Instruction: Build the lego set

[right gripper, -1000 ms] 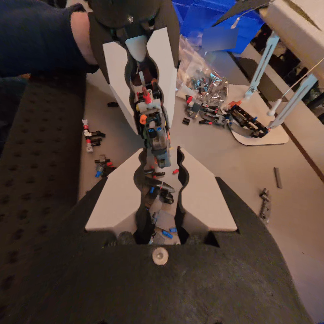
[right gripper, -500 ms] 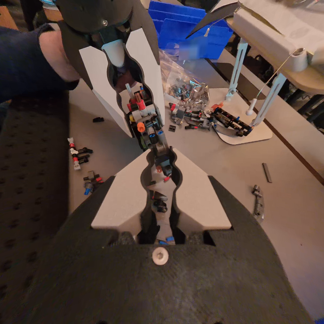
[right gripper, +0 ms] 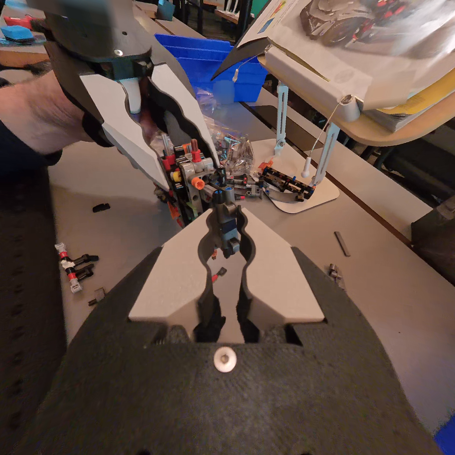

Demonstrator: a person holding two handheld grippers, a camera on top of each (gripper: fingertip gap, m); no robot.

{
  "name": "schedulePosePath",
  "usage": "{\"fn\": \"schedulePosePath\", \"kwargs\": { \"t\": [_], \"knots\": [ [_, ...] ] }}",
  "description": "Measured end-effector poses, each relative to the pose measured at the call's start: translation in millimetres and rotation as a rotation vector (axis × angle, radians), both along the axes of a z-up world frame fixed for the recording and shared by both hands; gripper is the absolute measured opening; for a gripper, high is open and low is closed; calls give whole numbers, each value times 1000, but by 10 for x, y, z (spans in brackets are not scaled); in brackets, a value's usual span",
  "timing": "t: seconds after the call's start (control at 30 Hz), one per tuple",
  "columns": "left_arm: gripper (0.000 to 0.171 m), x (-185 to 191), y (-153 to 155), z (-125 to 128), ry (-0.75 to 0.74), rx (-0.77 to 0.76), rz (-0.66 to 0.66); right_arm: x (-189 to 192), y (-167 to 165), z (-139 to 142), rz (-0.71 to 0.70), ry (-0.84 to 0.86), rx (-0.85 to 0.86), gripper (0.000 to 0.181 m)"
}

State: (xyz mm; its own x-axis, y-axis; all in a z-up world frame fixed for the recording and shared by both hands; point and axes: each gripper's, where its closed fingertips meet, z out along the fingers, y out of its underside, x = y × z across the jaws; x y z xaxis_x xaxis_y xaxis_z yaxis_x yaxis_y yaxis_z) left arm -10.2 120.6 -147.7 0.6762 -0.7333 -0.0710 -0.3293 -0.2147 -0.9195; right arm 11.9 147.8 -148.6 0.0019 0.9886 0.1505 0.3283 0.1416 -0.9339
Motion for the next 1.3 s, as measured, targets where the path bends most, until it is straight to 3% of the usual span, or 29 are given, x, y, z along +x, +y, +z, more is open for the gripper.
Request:
{"fn": "schedulePosePath", "kwargs": {
  "t": [0.1,0.2,0.3,0.4,0.5,0.53,0.63,0.8,0.9,1.0,1.13,1.3],
  "knots": [
    [50,-168,-42,12,12,-11,24,5,44,-43,-5,-7,-75,12],
    [50,-397,-52,-289,195,-73,79,26,108,-87,-5,-7,-147,12],
    [50,-394,-78,-417,183,-146,52,30,127,-112,0,-7,-174,12],
    [38,-390,-88,-490,204,-158,33,31,152,-138,-5,-11,-181,12],
    [5,-419,-111,-503,196,-188,26,21,192,-233,-22,-47,-209,14],
    [5,-406,-121,-526,178,-206,16,21,226,-268,-42,-63,-199,15],
    [5,-410,-96,-609,202,-238,29,34,297,-382,-86,-131,-151,19],
    [5,-436,-61,-625,153,-301,69,128,392,-127,-140,-39,-62,24],
    [5,-485,-17,-632,105,-346,111,100,170,24,-24,23,12,15],
    [6,-499,-1,-635,71,-371,116,-7,-9,-87,35,-40,69,3],
    [6,-481,-5,-634,35,-390,111,-143,-37,-258,14,-144,149,24],
    [6,-481,14,-643,38,-396,124,-265,-11,-299,-52,-197,401,21]
  ]
}}
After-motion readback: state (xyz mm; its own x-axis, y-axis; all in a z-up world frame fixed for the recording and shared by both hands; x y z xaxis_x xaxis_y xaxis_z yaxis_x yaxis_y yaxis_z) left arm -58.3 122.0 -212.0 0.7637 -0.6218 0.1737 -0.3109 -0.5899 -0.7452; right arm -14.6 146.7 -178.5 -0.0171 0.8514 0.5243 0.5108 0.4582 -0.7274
